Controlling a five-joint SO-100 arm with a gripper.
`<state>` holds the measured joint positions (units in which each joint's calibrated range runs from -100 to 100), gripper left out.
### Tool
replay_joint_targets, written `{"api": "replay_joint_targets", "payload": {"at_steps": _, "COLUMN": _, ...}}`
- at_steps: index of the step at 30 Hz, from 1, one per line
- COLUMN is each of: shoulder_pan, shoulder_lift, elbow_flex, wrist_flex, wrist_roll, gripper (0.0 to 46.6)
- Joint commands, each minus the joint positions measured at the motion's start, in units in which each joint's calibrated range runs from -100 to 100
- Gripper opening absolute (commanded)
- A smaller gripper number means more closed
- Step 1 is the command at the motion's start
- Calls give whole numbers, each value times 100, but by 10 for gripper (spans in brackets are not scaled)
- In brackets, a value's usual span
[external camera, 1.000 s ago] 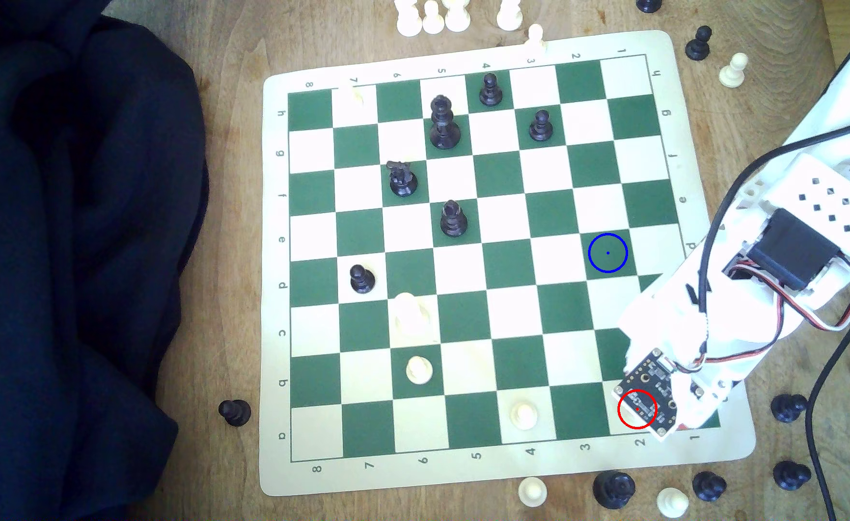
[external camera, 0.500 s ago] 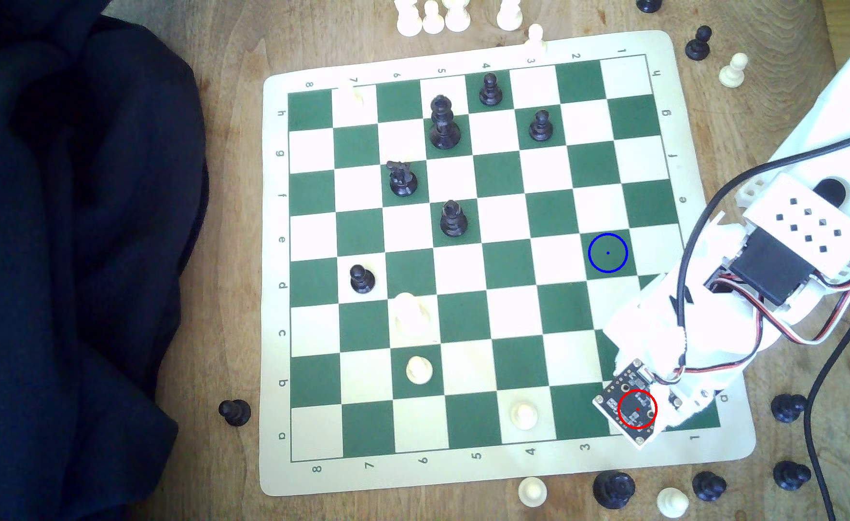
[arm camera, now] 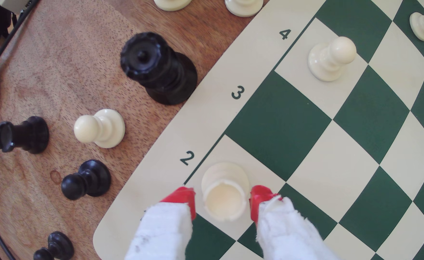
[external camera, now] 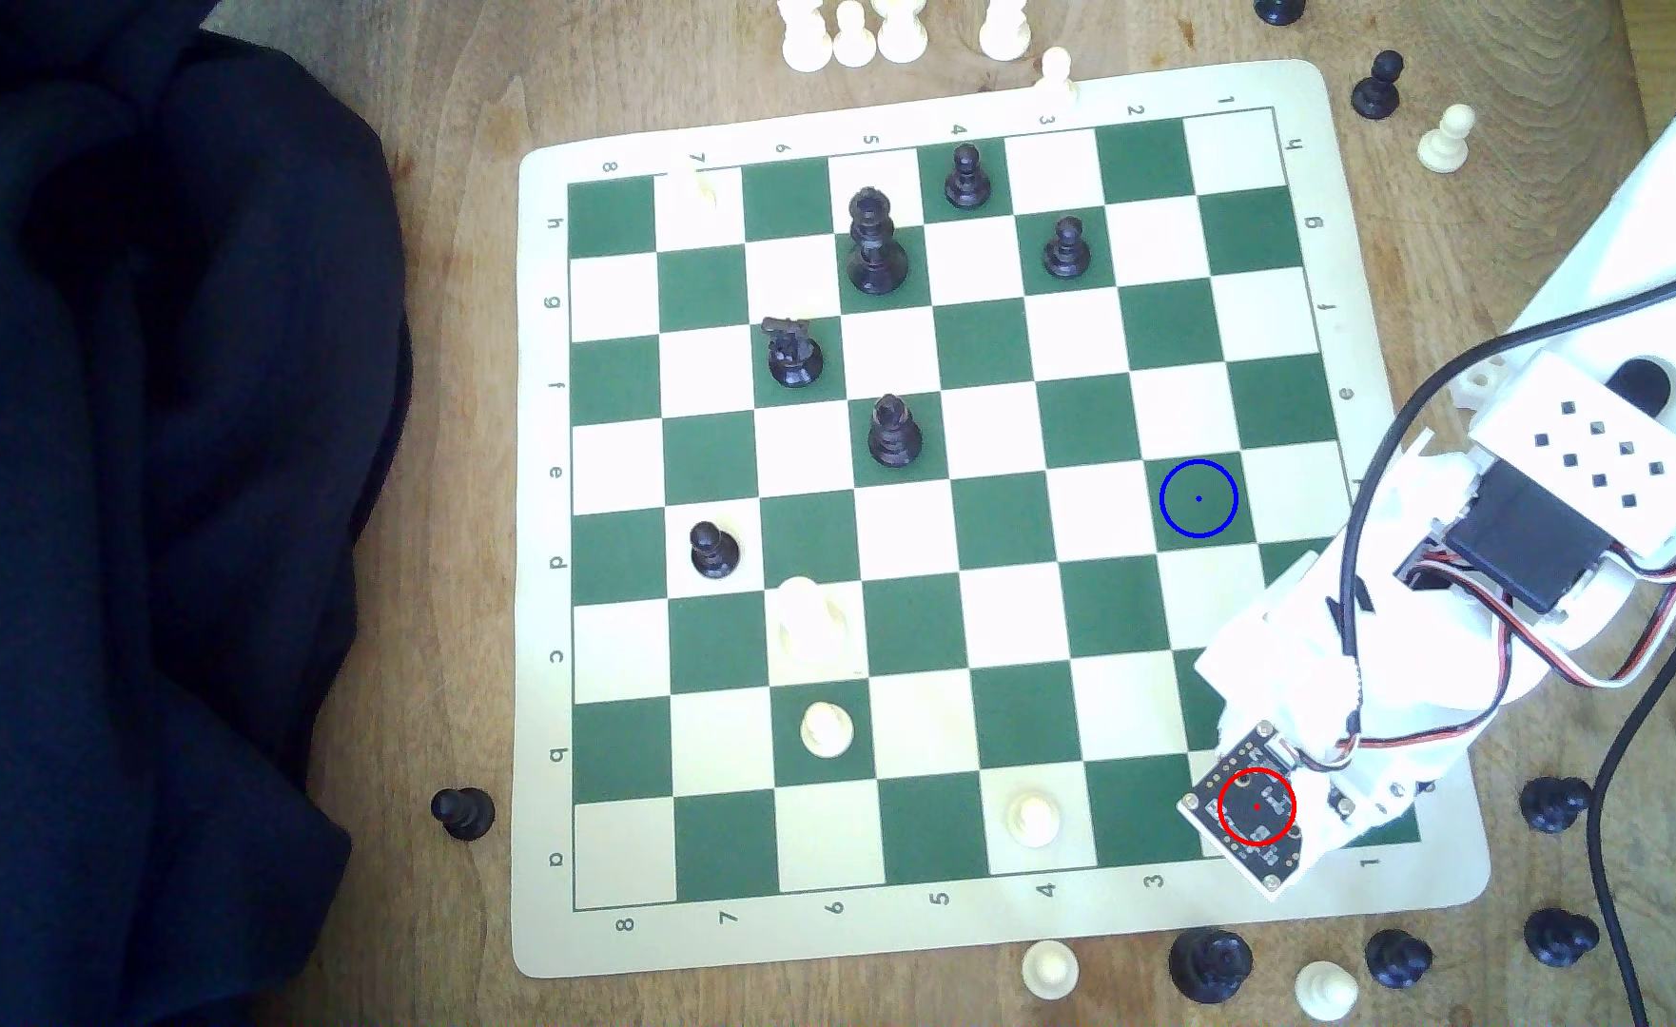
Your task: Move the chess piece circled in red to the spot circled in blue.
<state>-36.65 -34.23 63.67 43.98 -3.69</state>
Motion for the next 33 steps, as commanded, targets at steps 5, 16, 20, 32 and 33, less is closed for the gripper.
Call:
{"api": "replay_joint_targets", "payload": {"at_steps": 5, "shoulder_pan": -31, "shoulder_lift": -117, "elbow_flex": -438, "wrist_flex": -17, "wrist_roll": -39, "gripper": 18}}
{"api": "replay_joint_targets", "payload": {"at_steps": 16, "shoulder_pan": 494, "shoulder_lift": -1900, "elbow_flex": -356, "wrist_flex": 1163, "wrist_roll": -29, "gripper": 3}}
{"api": "replay_joint_targets", "payload": {"at_steps": 20, "shoulder_pan": 830, "shoulder_lift": -2587, "elbow_flex": -202, "wrist_flex": 1580, "wrist_roll": 34, "gripper": 3}}
{"api": "replay_joint_targets", "payload": {"at_steps": 32, "shoulder_pan": 1518, "shoulder_lift": -3844, "elbow_flex": 632, "wrist_flex": 2407, "wrist_roll": 39, "gripper": 3}}
{"api": "replay_joint_targets", "payload": {"at_steps": 33, "shoulder_pan": 1643, "shoulder_lift": -3912, "elbow_flex": 696, "wrist_flex": 2465, "wrist_roll": 39, "gripper": 3}}
